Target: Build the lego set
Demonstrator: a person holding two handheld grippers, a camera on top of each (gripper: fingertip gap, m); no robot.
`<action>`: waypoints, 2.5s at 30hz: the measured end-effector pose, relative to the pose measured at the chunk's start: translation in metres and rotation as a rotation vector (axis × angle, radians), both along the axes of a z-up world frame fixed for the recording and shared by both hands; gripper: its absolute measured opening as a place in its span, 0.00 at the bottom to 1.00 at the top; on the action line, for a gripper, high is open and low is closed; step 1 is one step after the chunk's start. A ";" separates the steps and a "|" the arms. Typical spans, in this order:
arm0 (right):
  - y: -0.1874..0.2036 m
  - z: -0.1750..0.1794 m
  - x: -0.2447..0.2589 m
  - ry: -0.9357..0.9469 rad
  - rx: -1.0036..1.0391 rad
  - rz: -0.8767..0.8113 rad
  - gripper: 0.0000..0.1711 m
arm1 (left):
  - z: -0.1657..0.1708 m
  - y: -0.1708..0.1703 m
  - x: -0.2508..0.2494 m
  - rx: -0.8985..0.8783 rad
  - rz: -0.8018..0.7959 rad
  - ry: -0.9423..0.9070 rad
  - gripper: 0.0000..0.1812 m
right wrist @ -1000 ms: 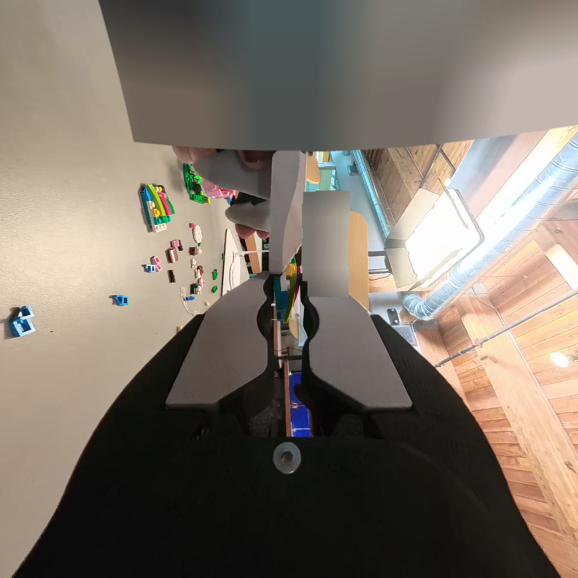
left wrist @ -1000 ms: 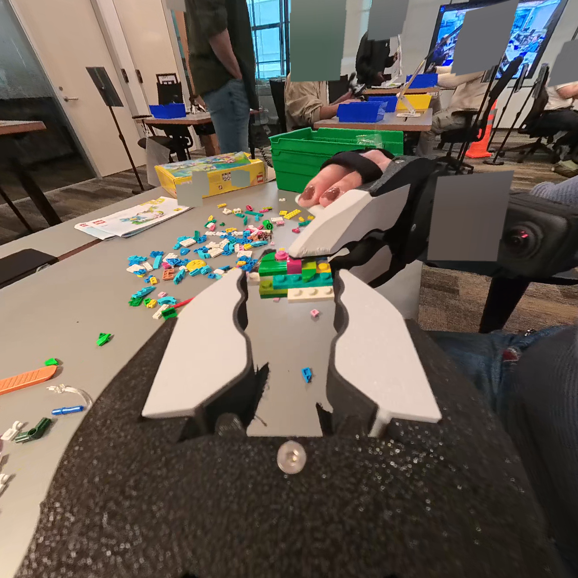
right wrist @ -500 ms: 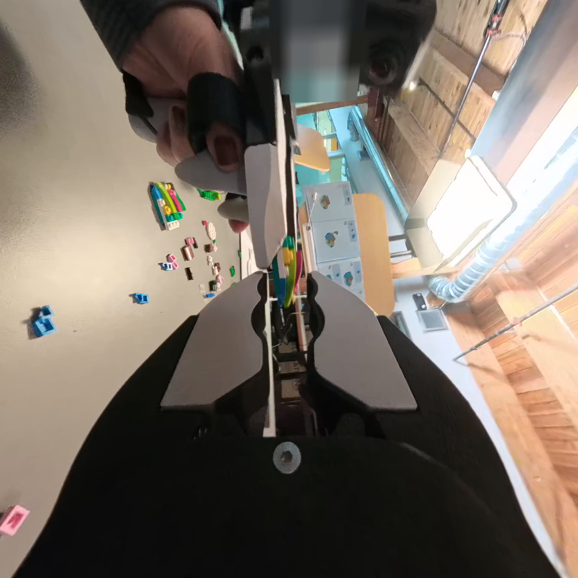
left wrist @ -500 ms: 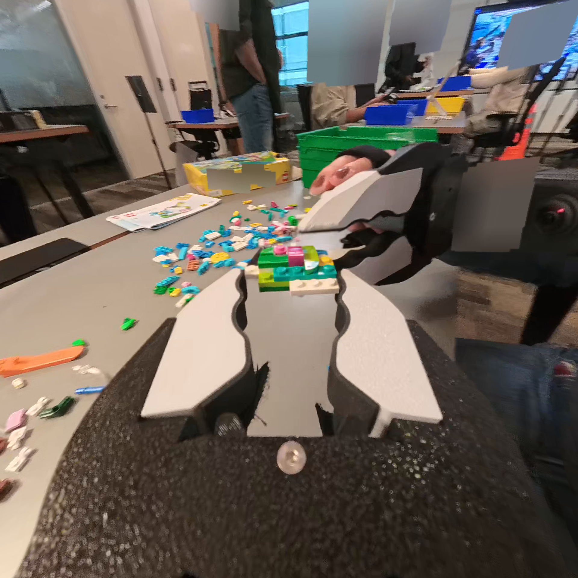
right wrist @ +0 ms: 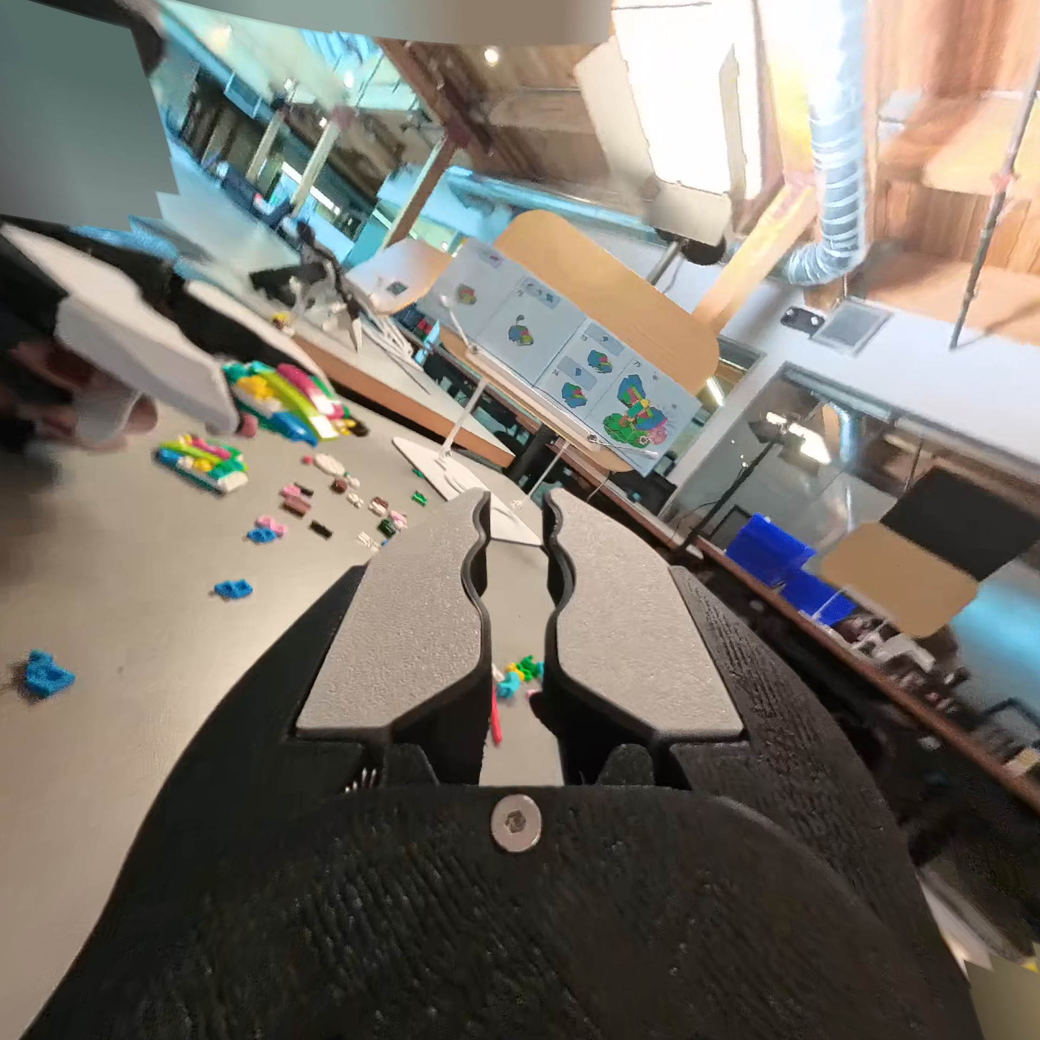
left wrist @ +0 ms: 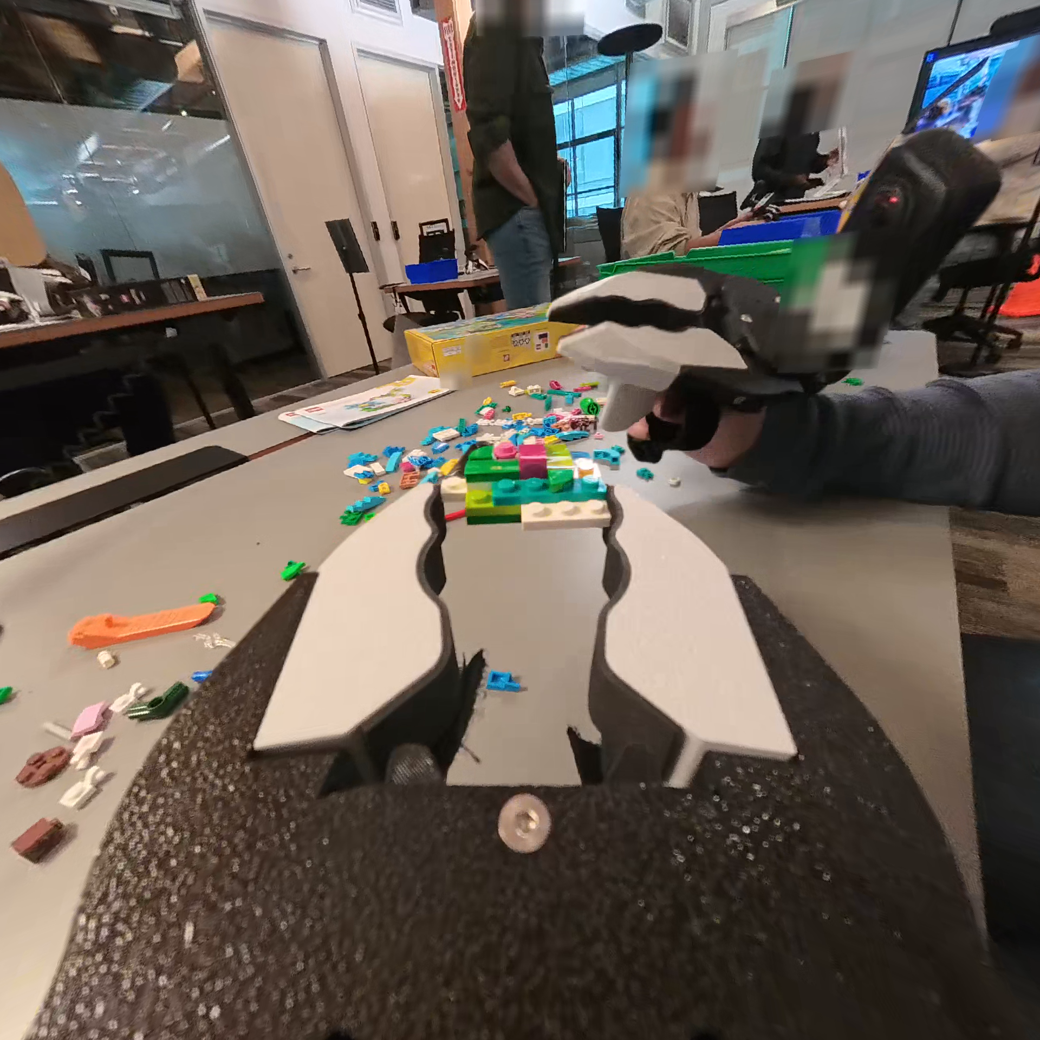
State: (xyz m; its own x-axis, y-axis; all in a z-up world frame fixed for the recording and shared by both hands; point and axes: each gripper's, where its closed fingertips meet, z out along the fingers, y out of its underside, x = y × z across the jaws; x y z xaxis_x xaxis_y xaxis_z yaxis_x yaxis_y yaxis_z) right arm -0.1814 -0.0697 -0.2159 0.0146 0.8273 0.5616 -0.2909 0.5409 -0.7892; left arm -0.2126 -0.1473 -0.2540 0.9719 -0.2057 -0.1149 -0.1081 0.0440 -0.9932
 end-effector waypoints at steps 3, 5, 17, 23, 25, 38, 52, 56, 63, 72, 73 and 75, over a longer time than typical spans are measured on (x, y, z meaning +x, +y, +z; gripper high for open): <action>0.015 0.003 -0.003 0.013 -0.090 -0.054 0.07 | 0.001 -0.001 -0.002 0.009 0.011 -0.011 0.30; 0.021 0.002 -0.004 0.003 -0.089 -0.104 0.04 | 0.001 -0.001 -0.001 0.006 -0.015 -0.025 0.30; 0.029 -0.016 -0.013 -0.195 -0.365 -0.058 0.00 | 0.002 0.009 -0.013 0.017 0.033 -0.012 0.30; 0.040 -0.008 -0.008 -0.191 -0.443 -0.046 0.00 | 0.001 0.011 -0.012 0.017 0.058 0.039 0.30; 0.042 -0.005 -0.008 -0.179 -0.437 -0.065 0.00 | 0.002 0.009 -0.012 0.026 0.064 0.045 0.30; 0.020 -0.006 -0.015 -0.168 -0.372 -0.017 0.00 | 0.006 0.000 -0.016 0.071 0.126 0.071 0.30; -0.019 0.003 -0.010 -0.046 -0.008 -0.057 0.00 | -0.007 0.010 -0.012 0.012 0.185 0.247 0.30; 0.001 0.003 -0.008 -0.005 0.012 -0.159 0.00 | -0.005 0.009 -0.012 0.025 0.179 0.233 0.30; 0.009 0.004 -0.008 0.000 -0.039 -0.182 0.00 | 0.001 0.006 -0.018 0.056 0.195 0.183 0.30; -0.001 0.017 -0.003 0.034 -0.072 -0.135 0.00 | 0.007 0.002 -0.026 0.086 0.205 0.105 0.30; -0.001 0.017 -0.003 0.035 -0.073 -0.135 0.00 | 0.007 0.002 -0.027 0.088 0.205 0.099 0.30; 0.001 0.017 -0.003 0.031 -0.080 -0.137 0.00 | 0.008 0.001 -0.028 0.090 0.205 0.086 0.30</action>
